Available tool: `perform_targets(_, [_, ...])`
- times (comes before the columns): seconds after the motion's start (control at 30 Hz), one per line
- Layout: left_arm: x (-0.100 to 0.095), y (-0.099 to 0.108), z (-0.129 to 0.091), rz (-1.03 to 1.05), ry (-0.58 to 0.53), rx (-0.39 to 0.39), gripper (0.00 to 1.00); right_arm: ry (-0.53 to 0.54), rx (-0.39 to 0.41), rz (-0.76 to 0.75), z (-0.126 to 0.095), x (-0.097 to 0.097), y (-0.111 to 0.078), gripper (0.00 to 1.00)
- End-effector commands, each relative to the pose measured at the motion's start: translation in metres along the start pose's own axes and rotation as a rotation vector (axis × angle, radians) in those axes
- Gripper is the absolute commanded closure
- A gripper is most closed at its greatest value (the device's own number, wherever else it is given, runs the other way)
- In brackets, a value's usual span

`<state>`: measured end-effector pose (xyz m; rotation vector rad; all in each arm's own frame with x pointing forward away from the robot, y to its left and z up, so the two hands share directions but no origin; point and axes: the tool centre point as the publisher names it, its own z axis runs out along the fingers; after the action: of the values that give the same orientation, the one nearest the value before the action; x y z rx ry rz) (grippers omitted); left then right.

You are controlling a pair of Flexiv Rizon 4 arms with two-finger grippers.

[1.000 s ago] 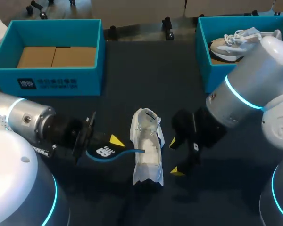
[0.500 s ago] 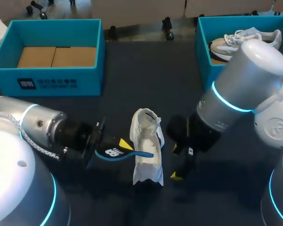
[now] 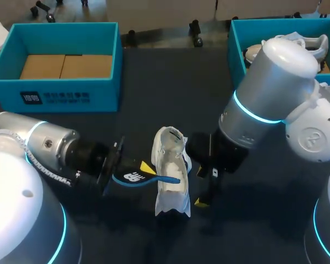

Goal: Take the shoe out of the shoebox, open the shoe tongue, remove and reinsert the insole, then place the shoe into the shoebox

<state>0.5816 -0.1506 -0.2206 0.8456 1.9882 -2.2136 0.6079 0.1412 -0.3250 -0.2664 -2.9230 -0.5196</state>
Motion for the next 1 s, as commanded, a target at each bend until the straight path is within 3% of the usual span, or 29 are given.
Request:
perform_targets(0.03, [0.001,0.0,0.001,0.0,-0.002,-0.001,1.0,-0.002,0.002,0.001,0.002,0.0,0.001,0.0])
perform_targets(0.37, [0.001,0.0,0.001,0.0,-0.002,-0.001,1.0,-0.002,0.002,0.001,0.002,0.0,0.001,0.0])
perform_targets(0.43, [-0.002,0.005,0.001,0.013,-0.008,0.012,1.0,-0.015,0.038,0.012,0.004,-0.003,0.0,0.0])
perform_targets(0.67, [-0.005,0.017,0.002,0.026,-0.013,0.063,1.0,-0.066,0.051,-0.011,0.01,-0.015,-0.006,0.0])
perform_targets(1.0, [0.006,0.029,0.008,0.123,-0.026,0.086,1.0,-0.075,0.105,-0.088,0.02,-0.028,-0.004,0.0])
